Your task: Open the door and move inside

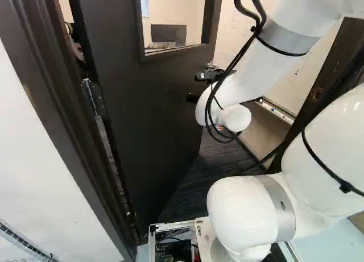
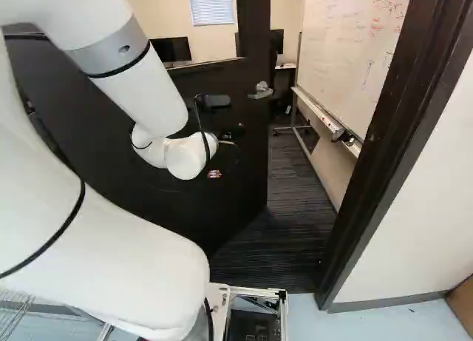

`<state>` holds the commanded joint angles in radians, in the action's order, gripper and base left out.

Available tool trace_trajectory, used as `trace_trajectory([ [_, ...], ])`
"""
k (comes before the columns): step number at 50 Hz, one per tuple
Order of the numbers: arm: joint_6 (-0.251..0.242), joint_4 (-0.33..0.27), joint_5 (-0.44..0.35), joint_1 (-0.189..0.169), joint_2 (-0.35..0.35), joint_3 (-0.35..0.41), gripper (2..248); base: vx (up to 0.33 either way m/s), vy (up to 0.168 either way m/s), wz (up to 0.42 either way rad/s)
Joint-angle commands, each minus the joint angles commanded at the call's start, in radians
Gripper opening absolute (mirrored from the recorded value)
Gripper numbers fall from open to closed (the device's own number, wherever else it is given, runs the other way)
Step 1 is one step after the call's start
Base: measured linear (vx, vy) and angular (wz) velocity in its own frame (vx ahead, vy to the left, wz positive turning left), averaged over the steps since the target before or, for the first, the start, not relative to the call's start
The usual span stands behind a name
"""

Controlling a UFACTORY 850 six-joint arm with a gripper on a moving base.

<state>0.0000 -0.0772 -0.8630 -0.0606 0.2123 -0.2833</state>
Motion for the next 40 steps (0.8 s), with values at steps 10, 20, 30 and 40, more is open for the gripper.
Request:
trace_trajectory([
  [10,0.0,0.0,0.0,0.006,-0.017,-0.015,247,0.0,0.0,0.0],
  [20,0.0,0.0,0.0,0.017,-0.045,-0.04,247,0.0,0.0,0.0],
  [30,0.0,0.0,0.0,0.03,-0.073,-0.066,247,0.0,0.0,0.0],
  [40,0.0,0.0,0.0,0.044,-0.099,-0.09,247,0.0,0.0,0.0],
])
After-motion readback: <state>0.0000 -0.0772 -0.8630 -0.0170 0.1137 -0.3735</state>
